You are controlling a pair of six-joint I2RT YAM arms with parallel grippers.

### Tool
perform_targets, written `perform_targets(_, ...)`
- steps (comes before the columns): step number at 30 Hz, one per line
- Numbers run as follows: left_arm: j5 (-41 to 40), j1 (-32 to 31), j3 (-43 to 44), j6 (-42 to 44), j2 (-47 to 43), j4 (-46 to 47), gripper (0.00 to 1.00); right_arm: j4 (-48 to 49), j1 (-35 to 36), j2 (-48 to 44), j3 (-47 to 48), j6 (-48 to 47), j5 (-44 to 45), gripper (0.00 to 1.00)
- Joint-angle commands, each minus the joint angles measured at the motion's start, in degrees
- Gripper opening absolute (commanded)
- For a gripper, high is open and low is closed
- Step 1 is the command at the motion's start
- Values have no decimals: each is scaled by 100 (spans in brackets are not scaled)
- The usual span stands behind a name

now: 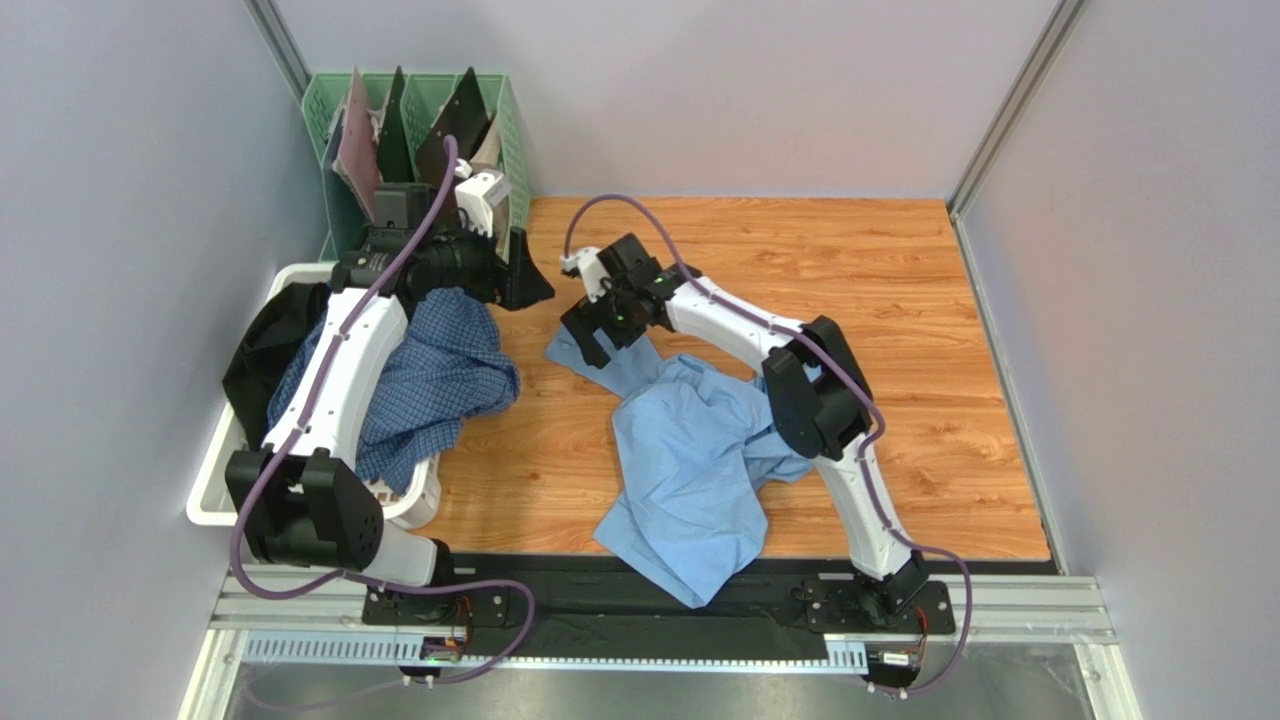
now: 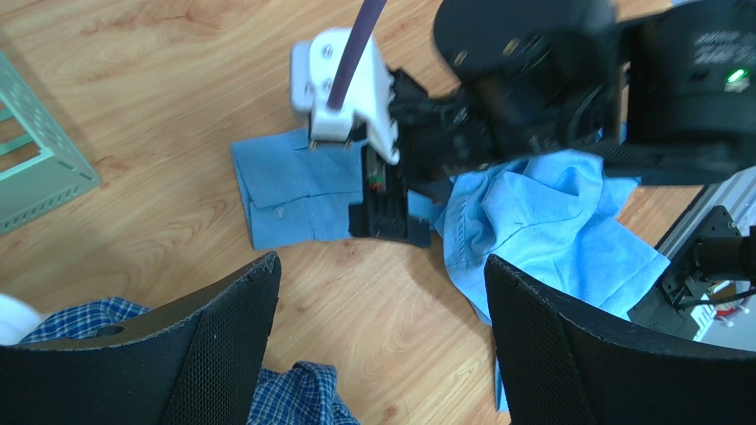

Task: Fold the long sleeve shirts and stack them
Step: Flatten the shirt out

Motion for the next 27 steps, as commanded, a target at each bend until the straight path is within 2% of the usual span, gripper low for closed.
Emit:
perform_targets(1, 31, 91, 50, 101, -423, 72, 90, -421, 167, 390, 322, -362, 478, 100)
perform_targets(6, 13, 100, 85, 48, -590, 107, 91, -614, 395, 654, 393, -644, 742, 97)
perform_targets(7, 13, 100, 85, 57, -651, 107, 91, -684, 413, 672, 384, -671, 760, 87)
perform_targets(9, -31, 100, 103, 57, -678, 107, 90, -789, 474, 716, 401, -943, 909, 57)
perform_targets(10, -5, 108, 138, 74, -687, 81, 90, -825, 466, 698, 436, -1039, 996, 31)
perform_targets(12, 40, 100, 164, 145, -704, 37, 89, -1105, 326, 506, 787, -1286, 1294, 0)
perform_targets(14, 110, 100, 138, 259, -731, -7, 88, -1351, -50, 234, 1287, -1365, 1235, 0)
perform_targets(16, 223, 100, 42, 487, -801, -60, 86, -1624, -385, -265, 2270, -1366, 1165, 0)
perform_targets(17, 250, 100, -19, 557, -836, -78, 85, -1686, -778, -434, 2595, -1357, 686, 0)
perform_targets(18, 277, 100, -98, 619, -862, -69, 85, -1617, -982, -627, 3208, -1235, 498, 0)
perform_targets(20, 417, 65, -397, 795, -959, -60, 86, -1380, -1438, -1224, 3634, -1163, 269, 0)
perform_targets(24, 400, -478, -863, 1199, -1012, -130, 90, -135, -1766, -2419, 3619, -1181, 356, 0)
perform_targets(27, 242, -1119, -1188, 1332, -881, -25, 91, 822, -1810, -3421, 2935, -1163, 671, 0)
